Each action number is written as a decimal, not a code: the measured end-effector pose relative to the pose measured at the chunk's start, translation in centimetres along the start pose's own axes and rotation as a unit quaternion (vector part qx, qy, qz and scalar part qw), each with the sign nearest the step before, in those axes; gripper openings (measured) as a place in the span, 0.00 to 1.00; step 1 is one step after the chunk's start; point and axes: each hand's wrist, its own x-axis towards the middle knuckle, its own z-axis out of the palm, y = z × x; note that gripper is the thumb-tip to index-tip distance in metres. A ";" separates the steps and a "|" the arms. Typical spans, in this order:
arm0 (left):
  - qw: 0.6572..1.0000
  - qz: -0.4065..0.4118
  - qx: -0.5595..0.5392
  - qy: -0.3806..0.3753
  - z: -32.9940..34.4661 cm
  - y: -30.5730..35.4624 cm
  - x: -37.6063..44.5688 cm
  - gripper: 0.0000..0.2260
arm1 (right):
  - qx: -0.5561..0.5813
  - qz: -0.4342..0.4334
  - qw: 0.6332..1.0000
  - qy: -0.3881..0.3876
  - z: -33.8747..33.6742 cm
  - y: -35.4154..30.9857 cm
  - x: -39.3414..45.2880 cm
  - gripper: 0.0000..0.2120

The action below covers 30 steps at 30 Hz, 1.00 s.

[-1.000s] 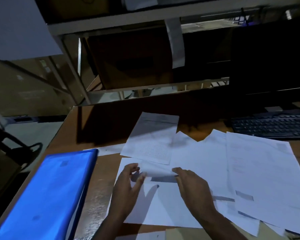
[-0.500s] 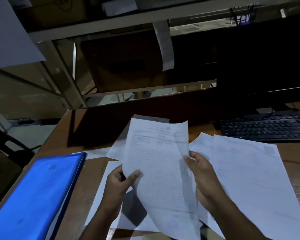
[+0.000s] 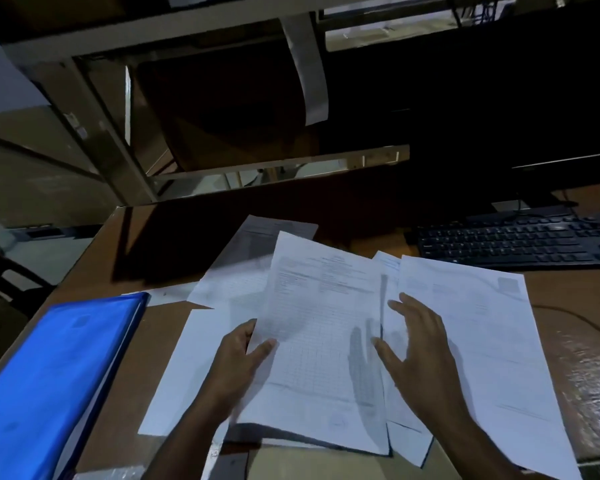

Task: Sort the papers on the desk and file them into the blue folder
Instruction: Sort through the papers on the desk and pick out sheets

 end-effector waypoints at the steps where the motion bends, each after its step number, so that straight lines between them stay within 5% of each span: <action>1: 1.000 0.008 0.022 -0.011 -0.2 0.5 0.1 0.10 | -0.005 -0.027 1.000 0.000 -0.1 -0.3 0.4 0.28; 5: 0.987 0.060 0.127 -0.075 -0.7 3.0 0.7 0.09 | -0.043 -0.127 0.991 -0.021 0.0 -2.2 3.1 0.31; 12: 0.980 0.081 0.125 -0.135 -0.6 5.2 0.6 0.10 | -0.083 -0.206 0.973 -0.066 0.7 -4.5 6.5 0.37; 16: 0.992 0.057 0.065 -0.095 -0.9 4.3 0.6 0.10 | -0.005 -0.143 0.990 -0.006 0.2 -3.9 6.3 0.33; 20: 0.997 0.037 0.049 -0.053 -1.6 2.0 0.7 0.12 | -0.082 -0.014 0.995 0.058 -0.9 0.2 3.4 0.30; 24: 0.999 0.015 0.026 -0.022 -1.5 -0.2 0.8 0.10 | -0.143 0.099 0.985 -0.016 -0.6 4.5 0.5 0.41; 30: 1.000 0.014 0.004 -0.013 -0.8 -2.1 1.0 0.12 | -0.131 0.085 0.986 -0.049 0.2 4.4 -0.7 0.42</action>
